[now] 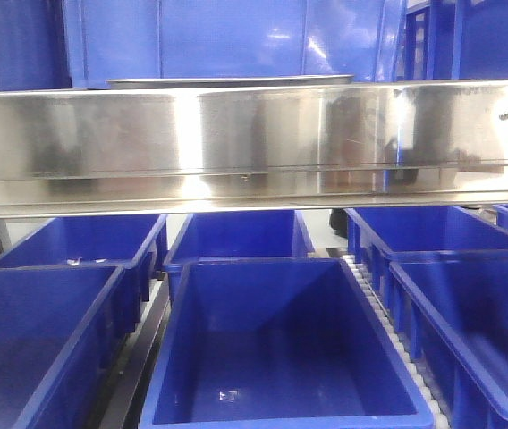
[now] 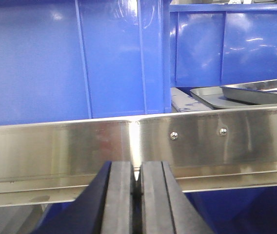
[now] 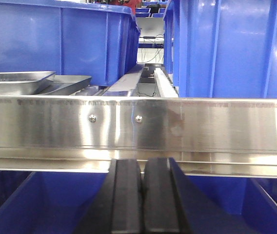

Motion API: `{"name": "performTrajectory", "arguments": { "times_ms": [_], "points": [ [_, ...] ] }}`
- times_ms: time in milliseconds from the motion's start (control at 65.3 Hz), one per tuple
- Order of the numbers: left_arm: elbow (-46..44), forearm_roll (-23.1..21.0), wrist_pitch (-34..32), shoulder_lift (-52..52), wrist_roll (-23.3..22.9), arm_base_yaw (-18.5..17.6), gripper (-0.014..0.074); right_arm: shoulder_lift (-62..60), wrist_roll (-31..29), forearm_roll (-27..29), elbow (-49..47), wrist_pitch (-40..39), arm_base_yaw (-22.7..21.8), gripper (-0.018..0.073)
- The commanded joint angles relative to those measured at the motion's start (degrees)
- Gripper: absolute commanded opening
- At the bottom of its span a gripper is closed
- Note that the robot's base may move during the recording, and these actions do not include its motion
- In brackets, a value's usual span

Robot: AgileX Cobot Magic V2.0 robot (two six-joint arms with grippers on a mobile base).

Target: Stack silver trays without gaps

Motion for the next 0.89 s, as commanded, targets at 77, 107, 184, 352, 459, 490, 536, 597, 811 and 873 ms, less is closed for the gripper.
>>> {"name": "performTrajectory", "arguments": {
  "times_ms": [77,107,184,352,459,490,536,597,811,873],
  "points": [
    [-0.06,0.08,-1.27,-0.27,0.77,-0.39,0.0,-0.22,-0.03,0.2,-0.03,-0.88,-0.28,-0.0078],
    [-0.06,0.13,-1.27,-0.27,0.77,-0.39,0.0,-0.22,-0.03,0.2,-0.03,-0.88,-0.28,-0.0078],
    [-0.06,0.13,-1.27,-0.27,0.77,-0.39,0.0,-0.22,-0.03,0.2,-0.03,-0.88,-0.28,-0.0078],
    [-0.06,0.13,-1.27,-0.27,0.77,-0.39,0.0,-0.22,-0.03,0.2,-0.03,-0.88,-0.28,-0.0078],
    [-0.06,0.13,-1.27,-0.27,0.77,-0.39,0.0,-0.22,-0.03,0.2,-0.03,-0.88,-0.28,-0.0078],
    [-0.06,0.13,-1.27,-0.27,0.77,-0.39,0.0,-0.22,-0.03,0.2,-0.03,-0.88,-0.28,-0.0078],
    [-0.06,0.13,-1.27,-0.27,0.77,-0.39,0.0,-0.22,-0.03,0.2,-0.03,-0.88,-0.28,-0.0078],
    [-0.06,0.13,-1.27,-0.27,0.77,-0.39,0.0,-0.22,-0.03,0.2,-0.03,-0.88,-0.28,-0.0078],
    [-0.06,0.13,-1.27,-0.27,0.77,-0.39,0.0,-0.22,-0.03,0.2,-0.03,-0.88,-0.28,-0.0078],
    [-0.06,0.13,-1.27,-0.27,0.77,-0.39,0.0,-0.22,-0.03,0.2,-0.03,-0.88,-0.28,-0.0078]
  ]
}}
